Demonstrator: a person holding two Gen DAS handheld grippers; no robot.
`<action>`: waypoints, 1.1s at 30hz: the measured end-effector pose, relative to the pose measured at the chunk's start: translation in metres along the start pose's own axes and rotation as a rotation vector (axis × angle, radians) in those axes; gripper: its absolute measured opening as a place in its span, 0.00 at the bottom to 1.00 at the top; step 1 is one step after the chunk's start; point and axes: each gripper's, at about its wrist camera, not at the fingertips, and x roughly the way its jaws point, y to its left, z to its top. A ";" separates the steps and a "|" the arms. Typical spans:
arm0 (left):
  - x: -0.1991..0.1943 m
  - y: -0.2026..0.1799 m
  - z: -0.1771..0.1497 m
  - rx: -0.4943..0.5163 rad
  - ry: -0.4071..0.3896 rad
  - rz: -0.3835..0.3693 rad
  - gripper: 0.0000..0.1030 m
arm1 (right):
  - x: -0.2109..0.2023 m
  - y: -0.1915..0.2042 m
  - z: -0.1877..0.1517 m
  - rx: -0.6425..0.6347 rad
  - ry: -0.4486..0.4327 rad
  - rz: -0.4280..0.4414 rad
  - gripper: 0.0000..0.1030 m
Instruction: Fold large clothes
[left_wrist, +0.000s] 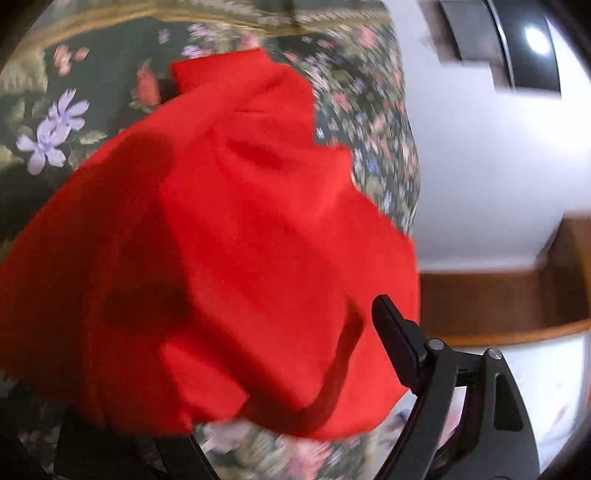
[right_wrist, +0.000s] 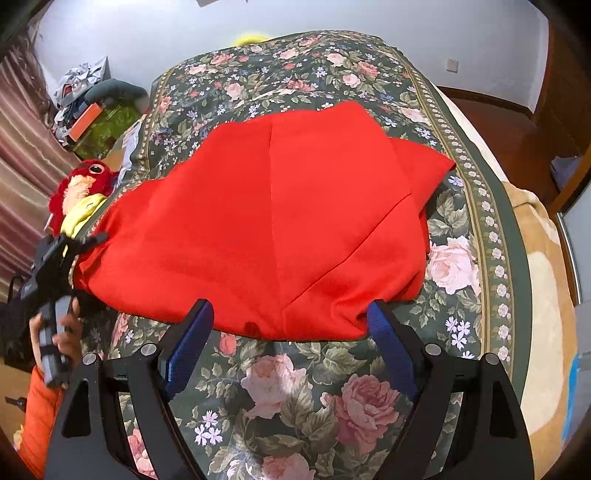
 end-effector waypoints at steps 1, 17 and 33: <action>0.001 0.003 0.004 -0.035 -0.012 -0.021 0.81 | 0.001 0.000 0.000 0.001 0.003 -0.003 0.80; -0.055 -0.072 0.001 0.260 -0.267 0.121 0.10 | 0.008 0.048 0.031 -0.111 -0.011 -0.001 0.80; -0.115 -0.108 -0.013 0.450 -0.417 0.214 0.10 | 0.085 0.163 0.033 -0.340 0.110 0.121 0.81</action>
